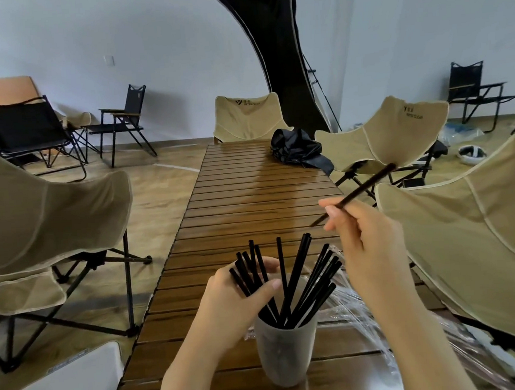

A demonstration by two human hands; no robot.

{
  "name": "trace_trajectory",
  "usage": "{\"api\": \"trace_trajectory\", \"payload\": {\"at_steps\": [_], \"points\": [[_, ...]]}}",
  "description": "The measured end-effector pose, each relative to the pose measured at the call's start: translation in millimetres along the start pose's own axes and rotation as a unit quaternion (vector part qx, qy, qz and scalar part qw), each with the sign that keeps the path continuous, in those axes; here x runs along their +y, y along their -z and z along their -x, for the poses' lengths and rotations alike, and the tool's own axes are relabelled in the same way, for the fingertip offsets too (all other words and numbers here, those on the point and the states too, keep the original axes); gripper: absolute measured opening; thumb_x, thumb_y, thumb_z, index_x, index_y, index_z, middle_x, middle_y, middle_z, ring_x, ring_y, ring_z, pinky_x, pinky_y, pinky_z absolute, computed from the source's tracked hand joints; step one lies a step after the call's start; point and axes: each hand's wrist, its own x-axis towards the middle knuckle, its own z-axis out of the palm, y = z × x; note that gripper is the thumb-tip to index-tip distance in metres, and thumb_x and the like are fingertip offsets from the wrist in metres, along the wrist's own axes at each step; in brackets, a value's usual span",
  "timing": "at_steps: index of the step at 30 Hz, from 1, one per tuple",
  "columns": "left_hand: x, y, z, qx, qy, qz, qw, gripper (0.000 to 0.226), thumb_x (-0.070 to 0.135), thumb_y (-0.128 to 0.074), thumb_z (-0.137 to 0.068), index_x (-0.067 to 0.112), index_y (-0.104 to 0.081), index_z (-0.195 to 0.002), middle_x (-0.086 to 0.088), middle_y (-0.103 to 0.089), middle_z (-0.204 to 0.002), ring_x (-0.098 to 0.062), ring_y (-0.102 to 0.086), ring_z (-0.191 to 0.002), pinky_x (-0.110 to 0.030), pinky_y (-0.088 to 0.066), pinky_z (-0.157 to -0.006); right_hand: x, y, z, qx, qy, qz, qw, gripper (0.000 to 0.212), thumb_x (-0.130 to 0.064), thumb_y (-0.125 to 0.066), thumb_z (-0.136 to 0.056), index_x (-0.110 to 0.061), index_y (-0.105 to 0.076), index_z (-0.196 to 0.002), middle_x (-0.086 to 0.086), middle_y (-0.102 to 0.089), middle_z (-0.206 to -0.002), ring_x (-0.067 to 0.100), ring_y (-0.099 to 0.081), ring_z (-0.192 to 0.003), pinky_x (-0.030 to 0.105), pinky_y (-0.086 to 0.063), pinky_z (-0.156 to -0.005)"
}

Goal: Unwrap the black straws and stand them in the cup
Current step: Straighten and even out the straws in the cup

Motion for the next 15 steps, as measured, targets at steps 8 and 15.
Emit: {"api": "trace_trajectory", "payload": {"at_steps": [8, 15], "points": [[4, -5, 6, 0.029, 0.023, -0.016, 0.999, 0.032, 0.025, -0.068, -0.084, 0.046, -0.056, -0.106, 0.022, -0.065, -0.104, 0.007, -0.058, -0.103, -0.005, -0.047, -0.073, -20, 7, -2, -0.011, -0.026, -0.096, 0.995, 0.027, -0.024, -0.041, -0.098, -0.014, -0.064, -0.090, -0.002, -0.063, -0.069, 0.000, -0.052, -0.053, 0.011, -0.037, -0.053], [2, -5, 7, 0.043, 0.027, -0.005, 0.999, 0.030, 0.021, -0.068, -0.085, 0.039, -0.062, -0.108, 0.022, -0.066, -0.103, 0.006, -0.058, -0.103, -0.010, -0.049, -0.079, -22, 0, 4, -0.184, -0.001, 0.013, 0.983, 0.020, -0.032, -0.055, -0.092, -0.016, -0.062, -0.082, -0.010, -0.053, -0.068, -0.010, -0.050, -0.061, 0.006, -0.039, -0.059]]}}
